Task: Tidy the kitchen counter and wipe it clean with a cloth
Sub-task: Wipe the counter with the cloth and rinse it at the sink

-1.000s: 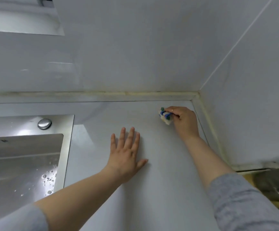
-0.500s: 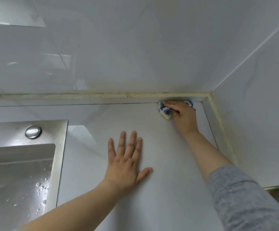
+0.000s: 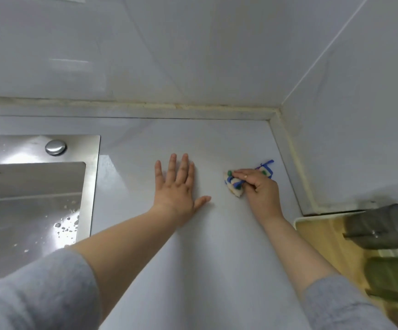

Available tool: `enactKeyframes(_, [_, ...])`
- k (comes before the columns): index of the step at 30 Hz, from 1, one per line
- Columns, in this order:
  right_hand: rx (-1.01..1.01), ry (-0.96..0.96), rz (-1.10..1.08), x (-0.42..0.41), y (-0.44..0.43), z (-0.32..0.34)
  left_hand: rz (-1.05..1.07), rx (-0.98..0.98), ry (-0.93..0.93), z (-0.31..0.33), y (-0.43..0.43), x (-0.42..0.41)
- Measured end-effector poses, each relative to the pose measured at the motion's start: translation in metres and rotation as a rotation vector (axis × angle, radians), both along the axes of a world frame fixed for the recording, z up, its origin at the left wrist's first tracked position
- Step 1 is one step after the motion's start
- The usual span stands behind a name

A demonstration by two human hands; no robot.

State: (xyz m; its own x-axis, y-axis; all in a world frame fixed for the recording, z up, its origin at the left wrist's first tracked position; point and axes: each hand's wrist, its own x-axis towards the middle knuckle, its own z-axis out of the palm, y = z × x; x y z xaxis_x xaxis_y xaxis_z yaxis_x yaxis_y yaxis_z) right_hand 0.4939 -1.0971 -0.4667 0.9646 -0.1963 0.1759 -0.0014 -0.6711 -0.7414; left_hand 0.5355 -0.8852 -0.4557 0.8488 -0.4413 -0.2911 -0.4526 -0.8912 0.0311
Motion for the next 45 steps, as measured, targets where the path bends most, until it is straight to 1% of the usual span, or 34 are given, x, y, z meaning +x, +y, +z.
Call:
enactKeyframes(4, [-0.041,0.009,0.01,-0.059,0.009,0.0,0.0,-0.08,0.043,0.005,0.006,-0.056])
enactKeyframes(9, [-0.045,0.054,-0.029,-0.132,0.022,0.0,-0.018,-0.092,0.091,0.007,0.027,-0.128])
enactKeyframes(18, [-0.064,0.042,-0.056,-0.252,0.05,0.001,0.017,-0.108,0.156,0.008,0.059,-0.24])
enactKeyframes(23, [-0.096,0.064,-0.081,-0.309,0.063,0.002,0.024,-0.123,0.169,0.008,0.069,-0.285])
enactKeyframes(28, [-0.107,0.092,-0.108,-0.346,0.072,0.006,0.024,-0.144,0.176,0.015,0.074,-0.303])
enactKeyframes(32, [-0.074,0.119,-0.121,-0.351,0.074,0.01,0.001,-0.151,0.16,0.023,0.077,-0.299])
enactKeyframes(37, [0.085,0.204,-0.192,-0.327,0.068,0.032,-0.013,-0.163,0.13,0.031,0.081,-0.27])
enactKeyframes(41, [0.098,0.122,-0.209,-0.275,0.053,0.049,-0.025,-0.163,0.123,0.031,0.077,-0.23])
enactKeyframes(45, [0.006,0.009,-0.173,-0.214,0.036,0.056,-0.043,-0.157,0.104,0.026,0.06,-0.184])
